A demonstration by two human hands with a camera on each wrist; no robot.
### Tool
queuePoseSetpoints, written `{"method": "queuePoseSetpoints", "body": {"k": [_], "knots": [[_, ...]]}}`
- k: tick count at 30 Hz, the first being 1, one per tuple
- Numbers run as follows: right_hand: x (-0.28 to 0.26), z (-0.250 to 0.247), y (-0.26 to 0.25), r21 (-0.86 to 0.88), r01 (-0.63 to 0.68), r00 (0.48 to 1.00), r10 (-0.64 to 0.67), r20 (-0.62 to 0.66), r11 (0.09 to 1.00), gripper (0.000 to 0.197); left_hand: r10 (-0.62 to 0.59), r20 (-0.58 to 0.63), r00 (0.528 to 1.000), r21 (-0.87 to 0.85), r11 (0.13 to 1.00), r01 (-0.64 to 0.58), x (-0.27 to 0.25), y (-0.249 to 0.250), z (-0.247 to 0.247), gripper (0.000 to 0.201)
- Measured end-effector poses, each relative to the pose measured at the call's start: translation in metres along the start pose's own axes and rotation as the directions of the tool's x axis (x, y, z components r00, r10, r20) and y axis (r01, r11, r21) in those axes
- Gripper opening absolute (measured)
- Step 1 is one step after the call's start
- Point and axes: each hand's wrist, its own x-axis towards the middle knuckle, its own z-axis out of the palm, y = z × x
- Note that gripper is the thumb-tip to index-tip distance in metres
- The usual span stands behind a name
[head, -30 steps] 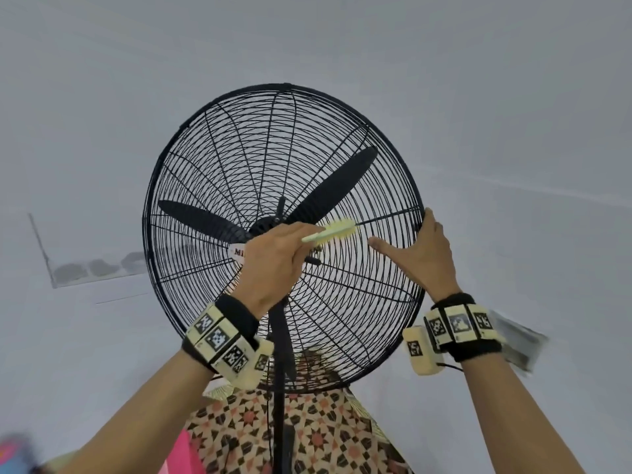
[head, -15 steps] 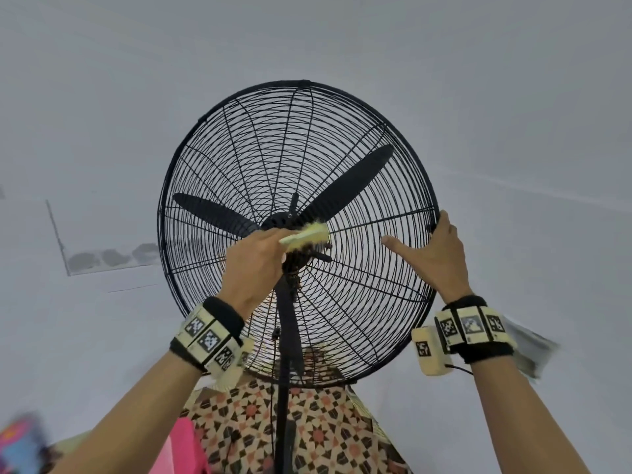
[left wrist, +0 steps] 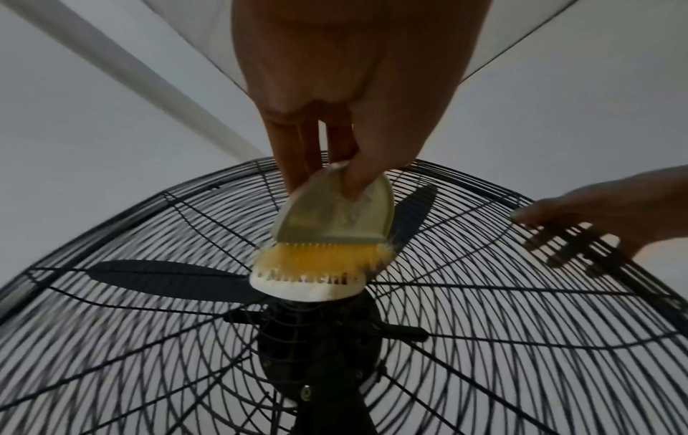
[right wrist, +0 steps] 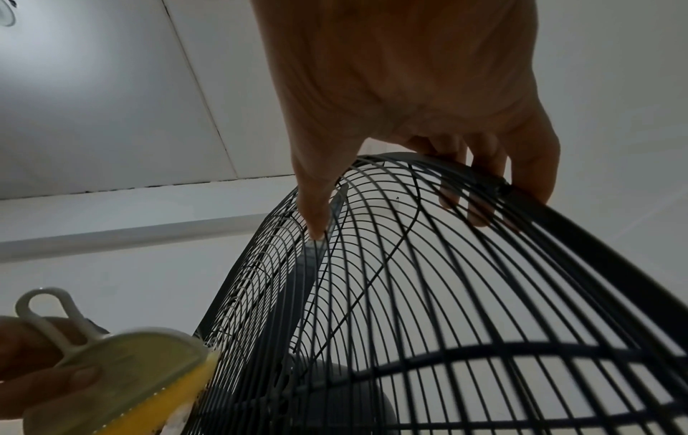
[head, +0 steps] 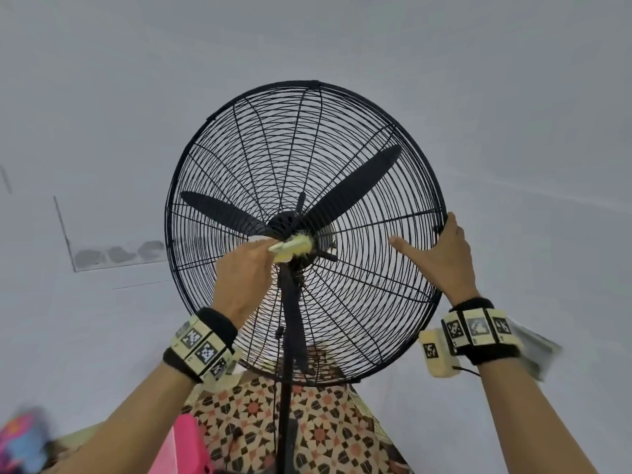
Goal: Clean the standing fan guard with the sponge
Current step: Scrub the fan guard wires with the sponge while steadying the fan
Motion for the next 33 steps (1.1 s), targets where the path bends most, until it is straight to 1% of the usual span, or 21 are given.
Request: {"method": "queuePoseSetpoints", "body": {"k": [2, 5, 7, 9, 11, 12, 14, 17, 18, 20, 22, 23, 24, 25, 26, 27, 28, 29, 30, 31, 33], "knots": [[0.000, 0.001, -0.003, -0.014, 0.001, 1.000, -0.001, -0.001, 1.000, 0.134, -0.005, -0.027, 1.000, 0.009, 1.000, 0.006, -0.001, -0.007, -0.007, 0.021], [0.000, 0.003, -0.009, -0.025, 0.004, 1.000, -0.003, 0.009, 1.000, 0.134, 0.099, -0.089, 0.991, -0.001, 0.995, -0.100, 0.002, -0.001, -0.015, 0.019], [0.000, 0.004, -0.012, -0.022, 0.004, 1.000, -0.004, 0.008, 1.000, 0.135, 0.129, -0.070, 0.989, -0.011, 0.991, -0.130, 0.000, 0.002, -0.015, 0.019], [-0.002, 0.004, -0.013, -0.026, 0.002, 1.000, -0.002, 0.006, 1.000, 0.134, 0.044, -0.013, 0.999, 0.009, 0.999, -0.044, -0.002, -0.005, -0.014, 0.021], [-0.003, 0.004, -0.013, -0.025, 0.001, 1.000, -0.001, 0.001, 1.000, 0.133, -0.059, 0.021, 0.998, 0.084, 0.995, 0.057, -0.005, -0.014, -0.015, 0.025], [-0.003, 0.004, -0.013, -0.023, 0.001, 1.000, -0.001, -0.002, 1.000, 0.133, -0.071, 0.018, 0.997, 0.118, 0.991, 0.069, -0.006, -0.017, -0.017, 0.026], [-0.002, 0.005, -0.013, -0.020, -0.007, 1.000, 0.007, 0.005, 1.000, 0.133, -0.016, -0.029, 0.999, 0.122, 0.992, 0.019, -0.006, -0.016, -0.021, 0.026], [-0.002, 0.006, -0.015, 0.001, -0.013, 1.000, 0.013, 0.012, 1.000, 0.131, 0.109, -0.085, 0.990, 0.014, 0.994, -0.108, -0.005, -0.010, -0.017, 0.023], [-0.002, 0.006, -0.015, 0.005, -0.016, 1.000, 0.016, 0.010, 1.000, 0.131, 0.096, -0.062, 0.993, -0.005, 0.995, -0.097, -0.005, -0.009, -0.014, 0.023], [-0.003, 0.006, -0.015, -0.002, -0.028, 0.999, 0.028, 0.023, 1.000, 0.131, -0.023, 0.005, 1.000, 0.010, 1.000, 0.023, -0.007, -0.012, -0.008, 0.021], [-0.006, 0.008, -0.016, -0.019, -0.046, 0.999, 0.046, 0.005, 0.999, 0.129, -0.110, 0.003, 0.994, 0.021, 0.994, 0.110, -0.007, -0.019, -0.008, 0.018], [-0.009, 0.011, -0.018, -0.050, -0.027, 0.999, 0.025, -0.043, 0.998, 0.125, -0.098, -0.015, 0.995, 0.034, 0.995, 0.099, -0.006, -0.022, -0.009, 0.018], [-0.013, 0.014, -0.021, -0.107, 0.031, 0.992, -0.044, -0.116, 0.994, 0.118, -0.058, -0.030, 0.998, 0.038, 0.998, 0.059, -0.005, -0.023, -0.011, 0.018], [-0.017, 0.019, -0.027, -0.181, 0.134, 0.967, -0.169, -0.194, 0.974, 0.110, -0.006, -0.037, 0.999, 0.017, 1.000, 0.007, -0.004, -0.023, -0.013, 0.020], [-0.020, 0.026, -0.034, -0.254, 0.270, 0.913, -0.331, -0.239, 0.929, 0.102, 0.038, -0.040, 0.998, -0.024, 0.999, -0.039, -0.002, -0.020, -0.015, 0.022], [-0.024, 0.035, -0.042, -0.304, 0.417, 0.837, -0.492, -0.240, 0.857, 0.094, 0.066, -0.044, 0.997, -0.075, 0.995, -0.069, 0.000, -0.016, -0.016, 0.023], [-0.028, 0.045, -0.052, -0.322, 0.548, 0.760, -0.620, -0.195, 0.772, 0.087, 0.081, -0.041, 0.996, -0.132, 0.988, -0.086, 0.003, -0.011, -0.017, 0.024], [-0.032, 0.055, -0.061, -0.315, 0.650, 0.697, -0.708, -0.116, 0.692, 0.081, 0.099, -0.027, 0.995, -0.187, 0.977, -0.102, 0.006, -0.006, -0.017, 0.024], [-0.035, 0.065, -0.069, -0.298, 0.717, 0.654, -0.756, -0.025, 0.630, 0.074, 0.127, -0.003, 0.992, -0.235, 0.964, -0.124, 0.009, -0.001, -0.017, 0.025], [-0.038, 0.075, -0.074, -0.287, 0.755, 0.628, -0.776, 0.054, 0.590, 0.065, 0.164, 0.022, 0.986, -0.275, 0.949, -0.151, 0.013, 0.003, -0.015, 0.026], [-0.041, 0.092, -0.074, -0.286, 0.769, 0.620, -0.776, 0.114, 0.572, 0.041, 0.239, 0.091, 0.967, -0.316, 0.928, -0.199, 0.020, 0.002, -0.011, 0.026]]}}
